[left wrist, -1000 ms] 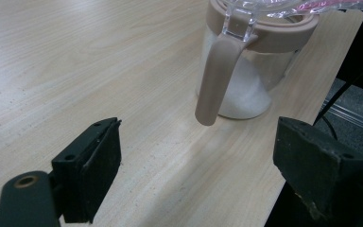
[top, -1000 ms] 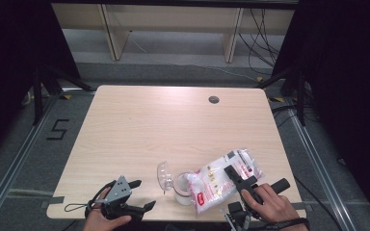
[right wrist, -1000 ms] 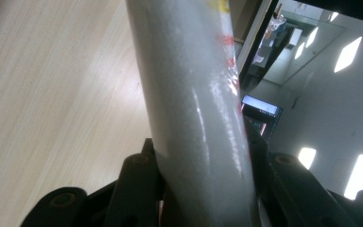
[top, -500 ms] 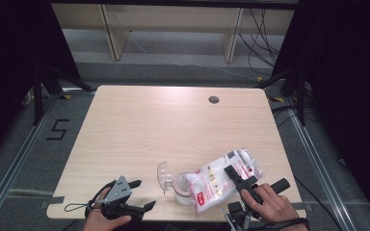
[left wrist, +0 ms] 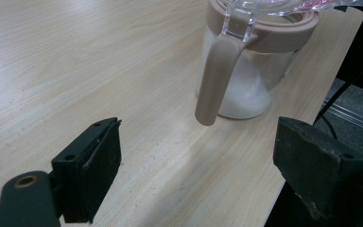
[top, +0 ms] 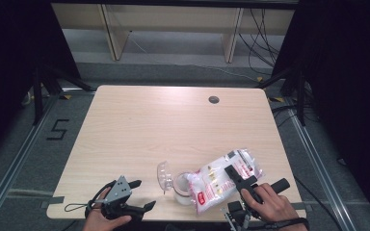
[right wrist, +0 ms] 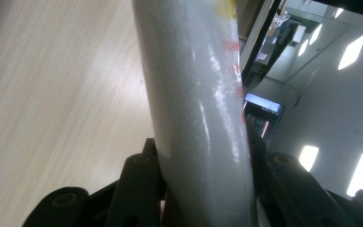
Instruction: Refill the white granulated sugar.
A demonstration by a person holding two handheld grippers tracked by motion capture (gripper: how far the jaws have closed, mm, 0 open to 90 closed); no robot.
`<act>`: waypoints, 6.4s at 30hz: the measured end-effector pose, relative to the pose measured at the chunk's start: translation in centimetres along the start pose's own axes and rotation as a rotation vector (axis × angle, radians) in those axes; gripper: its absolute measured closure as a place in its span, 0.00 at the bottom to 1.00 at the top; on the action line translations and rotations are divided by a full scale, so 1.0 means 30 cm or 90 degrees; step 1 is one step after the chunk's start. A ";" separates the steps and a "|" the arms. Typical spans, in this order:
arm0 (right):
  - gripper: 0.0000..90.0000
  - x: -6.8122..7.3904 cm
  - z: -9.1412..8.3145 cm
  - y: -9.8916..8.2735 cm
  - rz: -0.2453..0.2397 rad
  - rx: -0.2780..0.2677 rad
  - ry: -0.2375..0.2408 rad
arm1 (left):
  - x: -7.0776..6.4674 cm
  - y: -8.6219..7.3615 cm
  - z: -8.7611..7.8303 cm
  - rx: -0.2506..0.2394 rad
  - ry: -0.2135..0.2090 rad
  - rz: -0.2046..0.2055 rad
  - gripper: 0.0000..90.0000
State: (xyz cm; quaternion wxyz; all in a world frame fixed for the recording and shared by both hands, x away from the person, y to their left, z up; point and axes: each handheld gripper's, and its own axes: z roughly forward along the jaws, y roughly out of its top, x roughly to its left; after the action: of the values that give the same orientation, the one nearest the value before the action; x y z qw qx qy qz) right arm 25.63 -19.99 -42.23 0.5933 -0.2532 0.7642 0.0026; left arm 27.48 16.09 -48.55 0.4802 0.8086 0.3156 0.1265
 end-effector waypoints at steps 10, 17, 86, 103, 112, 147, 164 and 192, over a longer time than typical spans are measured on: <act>0.77 0.000 -0.001 0.000 0.002 0.001 0.002 | 0.000 0.000 0.001 0.001 -0.001 0.001 0.18; 0.77 -0.004 -0.003 0.000 -0.001 0.003 0.002 | 0.002 0.000 0.001 0.001 -0.004 0.005 0.18; 0.78 -0.005 0.004 -0.006 0.002 -0.001 0.005 | 0.001 -0.001 0.002 0.000 -0.004 0.001 0.18; 0.78 -0.010 -0.003 -0.001 -0.008 0.008 0.001 | 0.001 0.000 0.002 -0.001 -0.003 0.001 0.18; 0.78 -0.013 -0.008 0.004 -0.011 0.011 -0.004 | 0.001 -0.001 0.002 0.000 -0.004 0.002 0.18; 0.78 -0.014 0.000 -0.007 -0.014 -0.002 -0.001 | 0.001 0.000 0.002 -0.001 -0.004 0.001 0.18; 0.78 -0.006 0.005 -0.014 -0.003 -0.007 -0.002 | 0.000 0.000 0.000 0.000 0.000 0.000 0.18; 0.81 0.048 0.047 -0.079 0.152 -0.060 0.066 | 0.001 0.001 0.000 0.000 -0.002 0.006 0.18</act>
State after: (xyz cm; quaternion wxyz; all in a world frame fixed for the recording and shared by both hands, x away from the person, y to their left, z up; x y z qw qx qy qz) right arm 27.60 -22.18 -43.24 0.5358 -0.1878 0.8176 0.0962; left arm 27.52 16.11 -48.53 0.4801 0.8103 0.3111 0.1271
